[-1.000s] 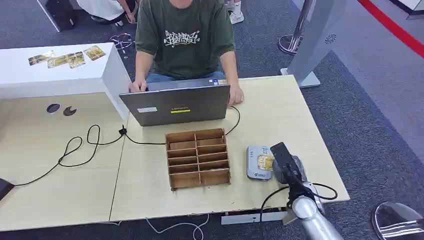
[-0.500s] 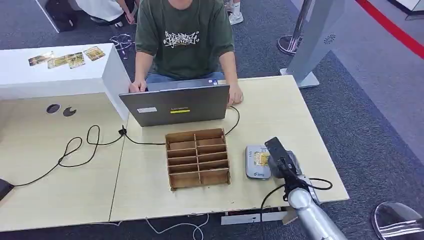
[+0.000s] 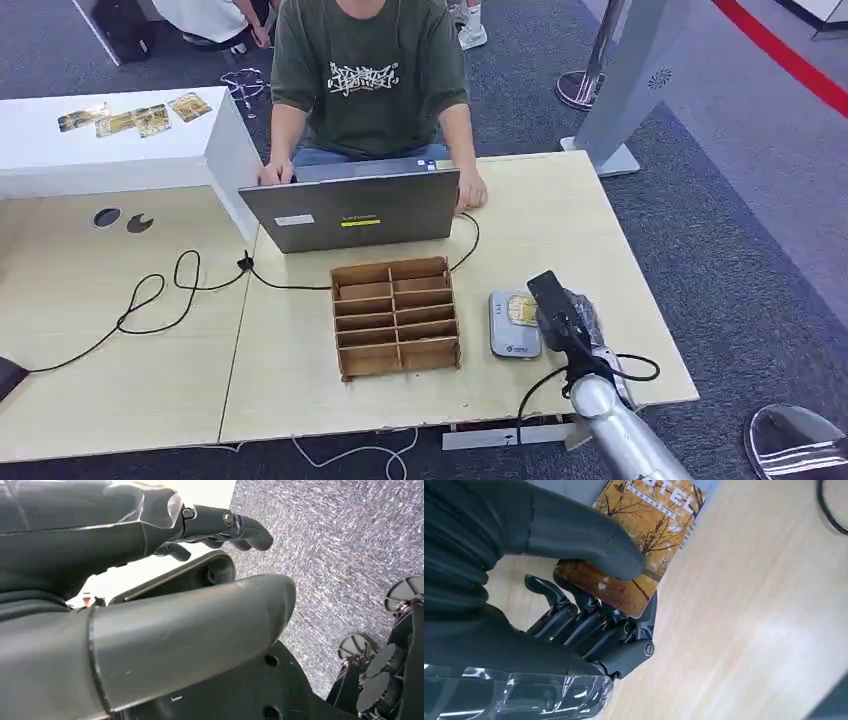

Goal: Pass the card to the sensor for recognition and then transmit it.

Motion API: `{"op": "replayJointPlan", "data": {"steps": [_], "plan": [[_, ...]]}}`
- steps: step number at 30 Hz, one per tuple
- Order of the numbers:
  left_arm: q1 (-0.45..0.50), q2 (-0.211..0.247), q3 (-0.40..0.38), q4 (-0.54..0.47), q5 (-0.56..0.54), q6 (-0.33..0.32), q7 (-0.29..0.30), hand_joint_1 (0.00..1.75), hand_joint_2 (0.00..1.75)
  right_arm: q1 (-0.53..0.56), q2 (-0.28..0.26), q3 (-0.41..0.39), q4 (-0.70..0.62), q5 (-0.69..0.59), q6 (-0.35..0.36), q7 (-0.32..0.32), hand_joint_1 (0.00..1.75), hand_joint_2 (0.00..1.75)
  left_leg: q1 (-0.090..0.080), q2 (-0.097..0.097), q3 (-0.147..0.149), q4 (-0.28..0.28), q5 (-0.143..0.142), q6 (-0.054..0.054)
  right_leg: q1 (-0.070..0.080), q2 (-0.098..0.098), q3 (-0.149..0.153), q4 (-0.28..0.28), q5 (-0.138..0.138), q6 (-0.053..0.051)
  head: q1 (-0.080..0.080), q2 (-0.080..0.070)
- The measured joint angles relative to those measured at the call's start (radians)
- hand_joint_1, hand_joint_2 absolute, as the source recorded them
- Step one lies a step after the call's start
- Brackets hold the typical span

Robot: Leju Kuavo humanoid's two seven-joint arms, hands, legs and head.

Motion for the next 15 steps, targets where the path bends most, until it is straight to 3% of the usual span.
{"op": "replayJointPlan", "data": {"steps": [6, 10, 15], "plan": [[0.0, -0.004, 0.002, 0.0, 0.003, 0.008, -0.011, 0.0, 0.0, 0.058, 0.02, 0.0, -0.123, 0.238, -0.245, -0.009, 1.75, 1.75, 0.0, -0.001, -0.002, 0.0, 0.0, 0.0, 0.0, 0.0, -0.002, 0.0, -0.001, 0.001, 0.0, 0.0], [0.0, -0.01, 0.002, 0.0, -0.006, 0.01, -0.011, 0.0, 0.0, 0.107, 0.039, -0.012, -0.223, 0.36, -0.319, -0.027, 1.75, 1.75, 0.0, -0.001, -0.003, 0.0, 0.0, 0.0, 0.0, -0.001, -0.003, 0.0, -0.001, 0.0, 0.0, 0.0], [0.0, -0.011, 0.002, 0.0, -0.018, 0.01, -0.011, 0.0, 0.0, 0.139, 0.056, -0.032, -0.298, 0.443, -0.343, -0.037, 1.75, 1.75, 0.0, -0.001, -0.003, 0.0, -0.001, 0.001, 0.0, -0.001, -0.003, 0.0, -0.001, 0.0, 0.0, 0.0]]}}
